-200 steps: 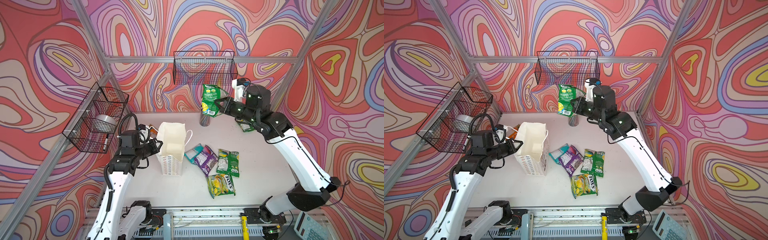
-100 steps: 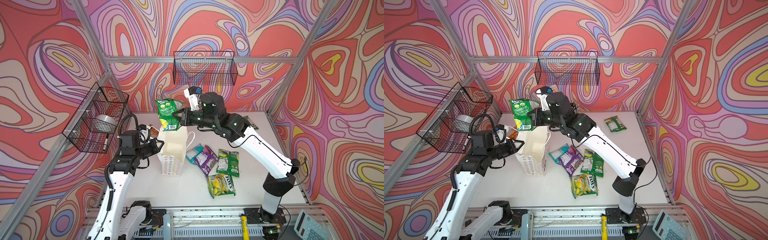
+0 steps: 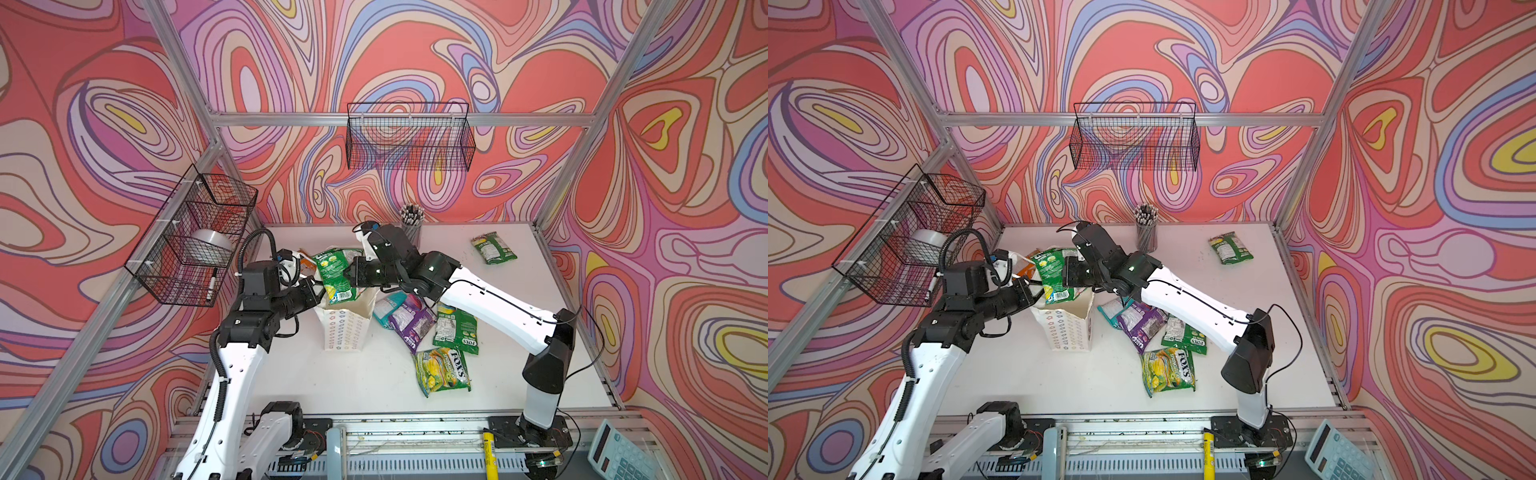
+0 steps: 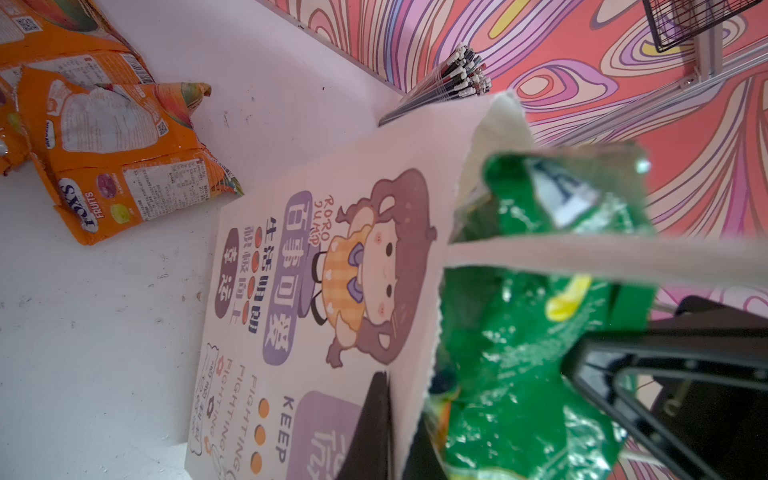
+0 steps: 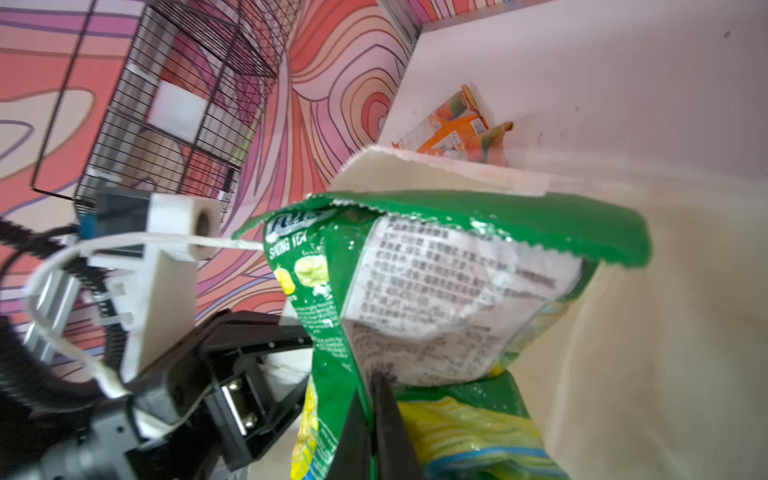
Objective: Place the snacks into the paper bag
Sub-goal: 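Lift the green SPRING TEA bag with right gripper over the paper bag, then lower the green bag into the paper bag and open the right gripper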
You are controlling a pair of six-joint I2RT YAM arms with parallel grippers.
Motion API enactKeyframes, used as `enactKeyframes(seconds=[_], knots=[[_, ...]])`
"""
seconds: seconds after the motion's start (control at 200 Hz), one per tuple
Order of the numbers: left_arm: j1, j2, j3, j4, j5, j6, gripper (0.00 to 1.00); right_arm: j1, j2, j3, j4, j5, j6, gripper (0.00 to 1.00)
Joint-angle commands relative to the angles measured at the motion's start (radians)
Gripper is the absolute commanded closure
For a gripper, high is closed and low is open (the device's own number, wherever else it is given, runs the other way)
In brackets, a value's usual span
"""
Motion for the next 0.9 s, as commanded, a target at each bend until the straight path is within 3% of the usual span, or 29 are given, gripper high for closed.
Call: enactKeyframes(seconds=[0.0,0.25,0.446,0.896], knots=[[0.009,-0.006,-0.008,0.024,0.006,-0.004,1.00,0.009,-0.083,-0.037,0.011,0.091,0.028,1.00],[0.012,-0.006,-0.012,0.031,0.012,-0.007,1.00,0.013,-0.117,-0.078,-0.048,0.212,0.047,1.00],[0.012,-0.005,-0.013,0.033,0.014,-0.009,1.00,0.014,-0.095,-0.070,-0.052,0.216,0.044,1.00],[0.016,-0.003,-0.013,0.033,0.012,-0.009,1.00,0.014,-0.053,-0.019,-0.022,0.155,-0.015,0.65]])
